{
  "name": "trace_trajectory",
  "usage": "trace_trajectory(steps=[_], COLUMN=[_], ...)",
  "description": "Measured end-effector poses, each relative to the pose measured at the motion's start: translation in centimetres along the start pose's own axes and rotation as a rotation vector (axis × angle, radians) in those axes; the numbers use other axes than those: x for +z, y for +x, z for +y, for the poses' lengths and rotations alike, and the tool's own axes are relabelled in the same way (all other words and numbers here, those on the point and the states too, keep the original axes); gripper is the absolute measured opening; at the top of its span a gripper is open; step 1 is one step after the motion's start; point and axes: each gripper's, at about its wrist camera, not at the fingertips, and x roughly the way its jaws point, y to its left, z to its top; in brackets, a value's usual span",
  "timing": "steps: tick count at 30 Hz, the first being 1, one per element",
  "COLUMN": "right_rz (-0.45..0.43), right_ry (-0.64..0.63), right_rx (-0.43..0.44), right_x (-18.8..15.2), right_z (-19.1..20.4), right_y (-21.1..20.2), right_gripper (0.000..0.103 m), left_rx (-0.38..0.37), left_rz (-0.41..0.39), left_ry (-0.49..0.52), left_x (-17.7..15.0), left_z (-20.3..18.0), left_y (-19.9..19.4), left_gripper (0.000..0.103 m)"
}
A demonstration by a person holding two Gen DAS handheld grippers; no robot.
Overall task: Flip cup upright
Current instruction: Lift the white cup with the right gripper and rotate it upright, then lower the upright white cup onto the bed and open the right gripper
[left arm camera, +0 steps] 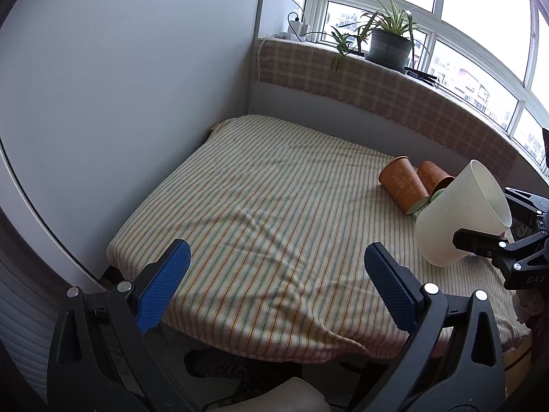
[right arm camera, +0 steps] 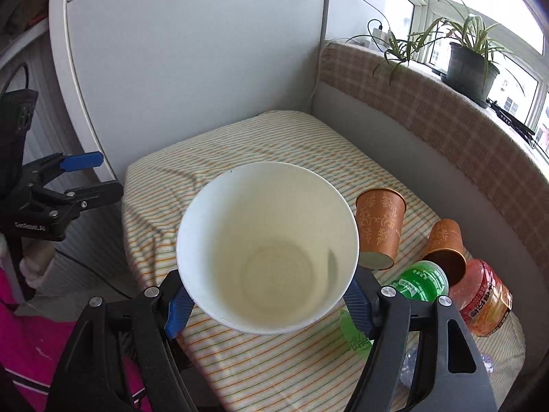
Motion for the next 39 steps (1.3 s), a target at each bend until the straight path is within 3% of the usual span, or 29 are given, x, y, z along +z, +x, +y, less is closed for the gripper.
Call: trace_trajectory(steps=[7,15,23,30,39], right_rz=[-0.002,0.083,0.145,0.11,0.122], right_ry=[0.332,0.555,0.698,0.792,0.863], right_rx=[0.045,0.097,0.203,0.206,0.202], right_x=[-7.3,-12.7,-12.9,-12.3,-13.0], right_z=[-2.6,-6.4,-10.4,-13.2,-12.9], right_y=[-5.0,-6.3,-1.8,1.0,1.6], right_gripper=[0.074,0.074,0.074,0.073,0.075], left_rx=[-0.077,-0.152,-0.13,-0.101,-0.117], left_rz=[0.021,0.049,0.047,0.043,0.057], left_ry=[0.075,0.135,0.134,0.115,0.12], left_x=[-0.3,-0.8,-0.9,-0.6,-0.8], left_z=[-3.6,-7.9,-7.9,-6.7,-7.1], left_y=[0.7,1.0,0.6,0.6,0.9], left_gripper=[0.103,0.103,0.103,0.103,0.103])
